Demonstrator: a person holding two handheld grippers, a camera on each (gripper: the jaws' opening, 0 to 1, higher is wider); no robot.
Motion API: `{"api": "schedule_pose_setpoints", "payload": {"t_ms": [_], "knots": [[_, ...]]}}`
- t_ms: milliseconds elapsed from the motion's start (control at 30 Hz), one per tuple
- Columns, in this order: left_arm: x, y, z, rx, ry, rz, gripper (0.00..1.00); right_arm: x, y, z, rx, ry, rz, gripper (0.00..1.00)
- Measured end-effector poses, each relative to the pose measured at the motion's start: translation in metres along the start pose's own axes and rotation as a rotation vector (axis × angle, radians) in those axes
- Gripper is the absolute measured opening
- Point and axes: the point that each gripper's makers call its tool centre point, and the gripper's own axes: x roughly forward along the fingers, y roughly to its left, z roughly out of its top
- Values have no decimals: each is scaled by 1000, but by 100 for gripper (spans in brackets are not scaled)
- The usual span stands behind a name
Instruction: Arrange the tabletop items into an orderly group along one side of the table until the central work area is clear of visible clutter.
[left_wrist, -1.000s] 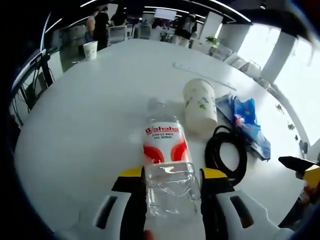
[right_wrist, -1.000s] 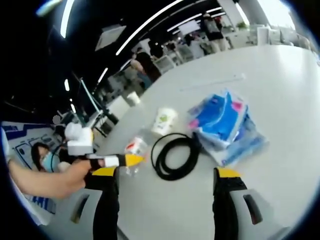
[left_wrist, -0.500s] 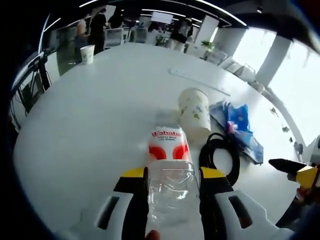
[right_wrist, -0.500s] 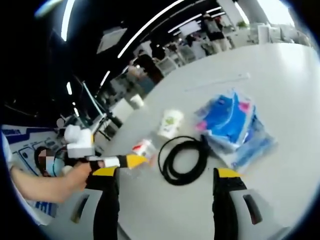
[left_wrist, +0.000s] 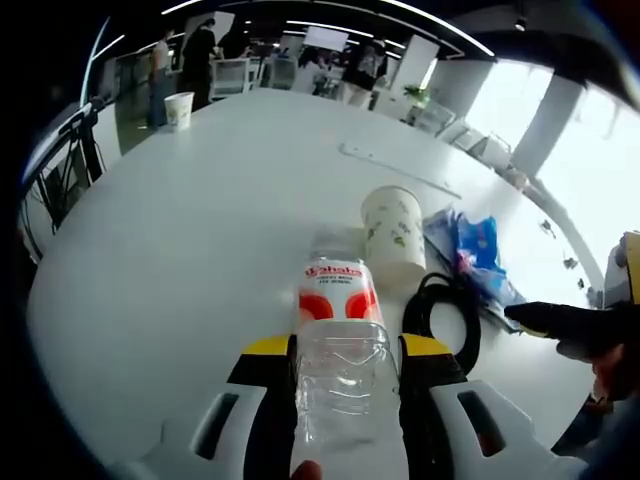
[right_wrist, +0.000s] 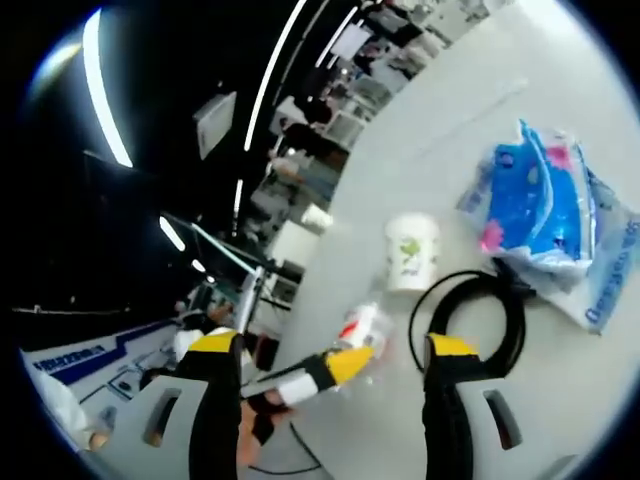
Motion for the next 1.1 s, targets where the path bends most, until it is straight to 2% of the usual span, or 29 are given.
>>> {"api": "schedule_pose_setpoints", "payload": {"t_ms": [100,167,200,300,500,633,867,1100], "knots": [[-1,1,0,-14,-2,-5,34,6,-4,-7,39,24,-9,70],[-1,1,0,-44,-8,-12,34,8,-13,-16,54,74,-51,65],[0,1,0,-36,-7,-11,34,11,-16,-16,35,66,-53,65],[0,1,0,-35,-4,-16,34,16,-21,-19,79,80,-61,65],[0,1,0,-59,-6,-19,34,28,-23,-11,162,63,-58,65],[0,0,1,-67,-8,-23,35,40,-25,-7,263,72,-56,65],[-1,1,3,-79,-16,-27,35,58,-18,-6,326,86,-43,65],[-4,3,8,-91,-30,-35,35,69,-10,-8,323,119,-26,62]]}}
